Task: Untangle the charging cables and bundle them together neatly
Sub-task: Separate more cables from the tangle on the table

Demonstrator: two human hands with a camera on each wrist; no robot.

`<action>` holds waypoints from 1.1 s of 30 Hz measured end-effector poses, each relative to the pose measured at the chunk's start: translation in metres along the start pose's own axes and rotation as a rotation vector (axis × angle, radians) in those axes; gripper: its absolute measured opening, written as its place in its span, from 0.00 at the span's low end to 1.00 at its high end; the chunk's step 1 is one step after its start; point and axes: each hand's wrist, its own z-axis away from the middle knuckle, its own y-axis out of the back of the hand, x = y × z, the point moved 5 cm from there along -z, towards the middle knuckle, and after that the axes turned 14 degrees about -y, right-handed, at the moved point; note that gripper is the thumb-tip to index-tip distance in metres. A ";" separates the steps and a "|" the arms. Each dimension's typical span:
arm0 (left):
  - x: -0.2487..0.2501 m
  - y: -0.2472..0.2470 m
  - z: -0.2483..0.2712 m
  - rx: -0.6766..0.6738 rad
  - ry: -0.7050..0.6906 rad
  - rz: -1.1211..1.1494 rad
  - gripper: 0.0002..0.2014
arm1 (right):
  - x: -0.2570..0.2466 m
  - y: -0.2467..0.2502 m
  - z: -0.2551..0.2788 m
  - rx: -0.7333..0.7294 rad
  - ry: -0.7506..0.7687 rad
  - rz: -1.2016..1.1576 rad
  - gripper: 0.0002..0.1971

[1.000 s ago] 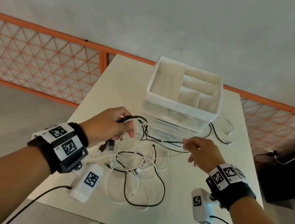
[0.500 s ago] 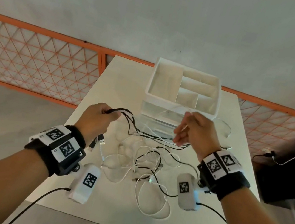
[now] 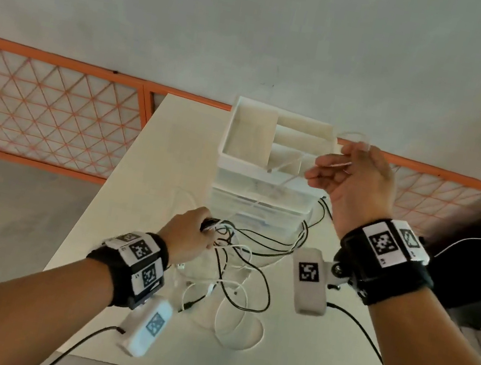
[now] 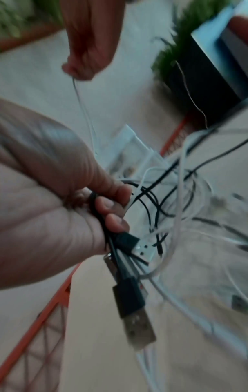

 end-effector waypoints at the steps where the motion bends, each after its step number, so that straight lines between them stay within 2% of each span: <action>1: -0.013 0.001 0.002 -0.013 0.025 -0.049 0.04 | -0.001 0.018 -0.007 0.094 -0.001 -0.011 0.14; 5: -0.038 0.012 0.010 -0.007 0.071 -0.093 0.07 | 0.011 0.084 -0.027 0.462 -0.121 -0.104 0.11; 6: -0.038 0.015 0.011 0.023 0.055 -0.056 0.07 | 0.020 0.095 -0.031 0.501 -0.183 -0.093 0.09; 8: -0.030 0.024 0.011 0.098 0.013 0.034 0.07 | 0.041 0.105 -0.034 0.486 -0.336 0.043 0.07; 9: -0.023 0.029 0.010 0.127 0.000 0.076 0.07 | 0.050 0.106 -0.033 0.471 -0.417 0.178 0.12; 10: -0.016 0.034 0.010 0.148 -0.009 0.116 0.07 | 0.059 0.106 -0.031 0.477 -0.501 0.348 0.22; 12: -0.001 0.043 0.007 0.178 -0.023 0.199 0.09 | 0.066 0.101 -0.018 0.592 -0.589 0.710 0.39; 13: 0.006 0.048 0.006 0.192 -0.031 0.233 0.10 | 0.063 0.095 -0.010 0.648 -0.542 0.835 0.43; 15: 0.021 0.057 0.004 0.187 -0.060 0.245 0.12 | 0.058 0.076 -0.002 0.642 -0.292 0.951 0.46; 16: 0.029 0.059 0.003 0.161 -0.085 0.215 0.12 | 0.056 0.061 0.003 0.545 -0.146 0.985 0.47; 18: 0.047 0.060 0.002 0.093 -0.150 0.140 0.12 | 0.061 0.022 0.013 0.188 0.071 1.060 0.45; 19: 0.056 0.059 0.002 0.073 -0.183 0.125 0.12 | 0.067 0.003 0.019 0.005 0.118 1.100 0.40; 20: 0.063 0.058 0.001 0.072 -0.216 0.124 0.12 | 0.072 -0.012 0.023 -0.118 0.142 1.140 0.33; 21: 0.069 0.058 0.000 0.085 -0.248 0.131 0.11 | 0.075 -0.024 0.024 -0.168 0.157 1.168 0.23; 22: 0.074 0.058 -0.001 0.105 -0.273 0.141 0.10 | 0.076 -0.030 0.023 -0.160 0.160 1.158 0.13; 24: 0.077 0.057 -0.002 0.124 -0.294 0.145 0.09 | 0.073 -0.031 0.017 -0.099 0.148 1.092 0.06; 28: 0.054 0.044 0.000 0.047 -0.204 0.082 0.12 | 0.054 -0.026 0.013 -0.094 0.192 1.065 0.05; 31: 0.022 0.030 0.005 -0.017 -0.135 -0.020 0.14 | 0.037 -0.009 0.006 0.102 0.255 0.954 0.06; 33: 0.000 0.027 0.007 -0.017 -0.078 -0.061 0.13 | 0.034 0.007 -0.001 0.258 0.223 0.898 0.08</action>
